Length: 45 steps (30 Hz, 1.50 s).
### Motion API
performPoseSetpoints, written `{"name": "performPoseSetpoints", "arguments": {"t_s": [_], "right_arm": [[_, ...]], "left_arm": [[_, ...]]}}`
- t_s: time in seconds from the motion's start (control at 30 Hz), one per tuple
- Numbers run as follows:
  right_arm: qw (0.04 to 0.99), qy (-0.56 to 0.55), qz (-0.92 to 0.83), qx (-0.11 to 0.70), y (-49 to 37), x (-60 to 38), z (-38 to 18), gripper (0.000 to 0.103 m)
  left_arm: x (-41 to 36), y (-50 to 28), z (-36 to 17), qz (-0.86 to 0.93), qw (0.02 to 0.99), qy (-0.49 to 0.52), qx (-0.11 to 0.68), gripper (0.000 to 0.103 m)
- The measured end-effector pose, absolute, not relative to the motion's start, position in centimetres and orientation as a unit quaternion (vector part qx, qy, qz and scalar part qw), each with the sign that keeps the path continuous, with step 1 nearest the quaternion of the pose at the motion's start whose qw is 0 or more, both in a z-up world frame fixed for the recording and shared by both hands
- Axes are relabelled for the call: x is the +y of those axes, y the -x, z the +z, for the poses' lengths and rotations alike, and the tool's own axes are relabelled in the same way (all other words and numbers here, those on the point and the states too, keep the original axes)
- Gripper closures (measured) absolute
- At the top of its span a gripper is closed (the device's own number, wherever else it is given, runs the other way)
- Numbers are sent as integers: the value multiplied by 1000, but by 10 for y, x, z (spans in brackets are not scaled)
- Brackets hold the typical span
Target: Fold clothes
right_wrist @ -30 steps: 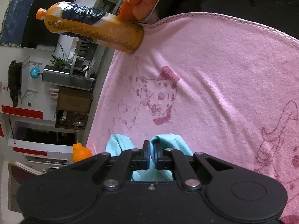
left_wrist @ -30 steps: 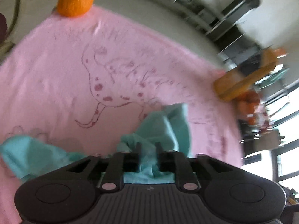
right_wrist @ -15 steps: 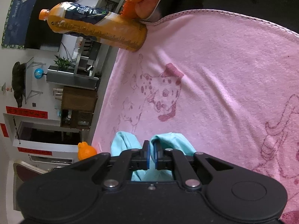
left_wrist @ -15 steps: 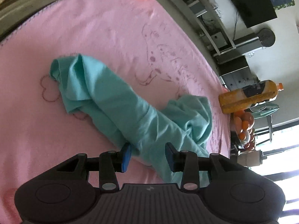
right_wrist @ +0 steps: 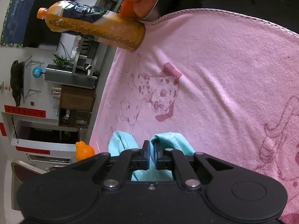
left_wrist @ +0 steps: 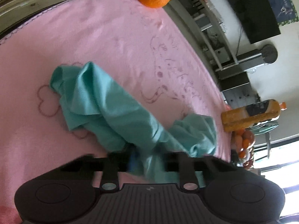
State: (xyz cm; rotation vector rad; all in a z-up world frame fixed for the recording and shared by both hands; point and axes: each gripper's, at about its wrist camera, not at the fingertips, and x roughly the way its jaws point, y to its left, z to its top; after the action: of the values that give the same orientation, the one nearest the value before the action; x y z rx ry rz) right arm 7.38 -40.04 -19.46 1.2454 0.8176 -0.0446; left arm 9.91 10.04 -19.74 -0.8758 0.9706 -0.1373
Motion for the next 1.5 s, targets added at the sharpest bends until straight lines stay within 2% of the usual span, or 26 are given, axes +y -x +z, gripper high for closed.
{"name": "performPoseSetpoints", "arguments": {"t_s": [0.03,0.2,0.43,0.53,0.7,0.77,0.83,0.93,1.0,1.07,1.27,1.4,1.5], "right_arm": [[734,-569,-22,371,-73,-401,-195,97],[731,-576,-33,363,-63,-403,-196,97],[740,-588,-7,326,-24,-391,-152,101],[753,-583,18,304,-17,-386,-108,101],[810,-537,97,216,-2,-371,9,101],[843,-498,130,159,16,-361,59,101],[876,-442,122,148,28,-351,95,101],[880,-428,126,162,44,-349,126,101],[896,-407,146,101,74,-349,147,101],[909,-382,165,37,105,-350,168,101],[916,-368,158,24,110,-356,186,101],[920,-366,116,83,47,-356,170,101],[918,-369,92,113,0,-354,158,101]], "left_arm": [[101,-98,-195,-67,792,408,448,103],[107,-85,-162,-72,806,409,422,103],[141,-51,-73,-75,846,403,341,103],[161,-35,-24,-86,858,420,284,103],[180,-1,63,-124,882,420,174,103],[181,13,82,-125,889,412,158,103],[183,25,96,-133,887,416,150,103],[192,49,110,-181,868,447,117,103],[196,72,127,-204,869,445,70,103],[193,81,142,-203,877,431,64,103],[166,80,180,-200,914,350,49,103],[146,-2,170,-152,919,331,150,103],[132,-84,137,-107,912,317,237,103]]}}
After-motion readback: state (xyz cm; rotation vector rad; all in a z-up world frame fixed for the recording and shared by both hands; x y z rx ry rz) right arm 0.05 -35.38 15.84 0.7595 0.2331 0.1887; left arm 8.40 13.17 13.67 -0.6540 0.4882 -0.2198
